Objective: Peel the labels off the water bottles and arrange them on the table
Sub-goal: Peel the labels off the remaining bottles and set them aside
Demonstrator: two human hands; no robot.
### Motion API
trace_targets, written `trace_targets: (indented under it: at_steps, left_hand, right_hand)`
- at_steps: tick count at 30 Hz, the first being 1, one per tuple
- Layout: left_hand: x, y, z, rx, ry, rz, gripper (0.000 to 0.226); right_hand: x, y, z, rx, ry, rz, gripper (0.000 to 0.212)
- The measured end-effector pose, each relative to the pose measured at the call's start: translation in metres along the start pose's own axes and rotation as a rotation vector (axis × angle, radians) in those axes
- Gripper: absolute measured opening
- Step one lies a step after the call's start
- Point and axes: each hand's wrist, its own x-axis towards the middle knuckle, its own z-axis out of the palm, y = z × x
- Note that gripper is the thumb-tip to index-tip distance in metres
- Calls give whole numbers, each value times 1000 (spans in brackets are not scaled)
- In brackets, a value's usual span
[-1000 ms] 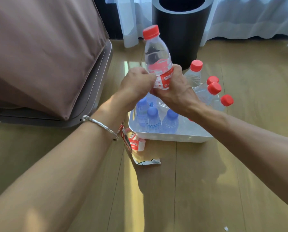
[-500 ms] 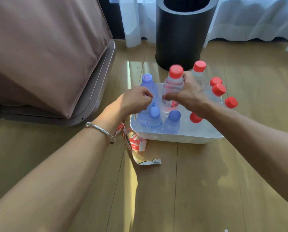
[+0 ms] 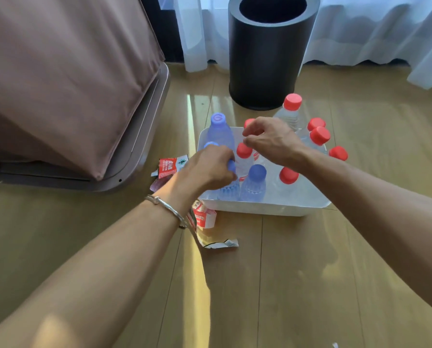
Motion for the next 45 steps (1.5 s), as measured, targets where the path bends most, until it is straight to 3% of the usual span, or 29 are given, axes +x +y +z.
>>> trace_targets:
  at_steps: [4, 7, 9, 11, 14, 17, 21, 23, 26, 29, 34, 37, 40, 43, 45]
  left_hand:
    - [-2, -12, -31, -38, 48, -28, 39]
    - [-1, -22, -44, -78, 97, -42, 39]
    - [-1, -21, -43, -49, 80, -29, 39]
    - [0, -18, -39, -11, 47, -18, 42]
    - [1, -15, -37, -8, 56, -23, 44]
    - [1, -15, -42, -23, 82, -39, 45]
    - [0, -8, -37, 118, -54, 0, 37]
    - [0, -4, -27, 151, -112, -1, 33]
    - [3, 3, -24, 31, -20, -17, 31]
    - [12, 6, -30, -226, 96, -5, 27]
    - [14, 7, -33, -856, 45, 166, 57]
    - [14, -1, -34, -1082, 16, 225, 67]
    - [14, 0, -28, -1000, 83, 168, 78]
    - [13, 7, -26, -1008, 172, 141, 64]
    - [13, 12, -28, -1067, 176, 148, 46]
  right_hand:
    - [-1, -7, -13, -86, -76, -40, 12]
    - [-4, -21, -22, -397, -456, 26, 37]
    - [-10, -29, -21, -685, -609, 50, 59]
    - [-14, -32, -12, -826, -612, -6, 62]
    - [-13, -31, -5, -788, -511, -43, 49]
    - [-11, -26, -5, -800, -472, -34, 50]
    - [-12, -13, 11, -794, -455, -98, 42]
    - [-12, -10, 8, -739, -399, -133, 36]
    - [-10, -19, -17, -583, -303, -145, 37]
    - [-7, -32, -44, -332, -93, -212, 29]
    - [1, -51, -56, 113, 259, -281, 22]
    - [6, -52, -56, 321, 445, -270, 18]
    - [9, -52, -55, 481, 527, -272, 23]
    - [15, -57, -57, 622, 519, -253, 34]
    - [19, -59, -60, 684, 436, -195, 26]
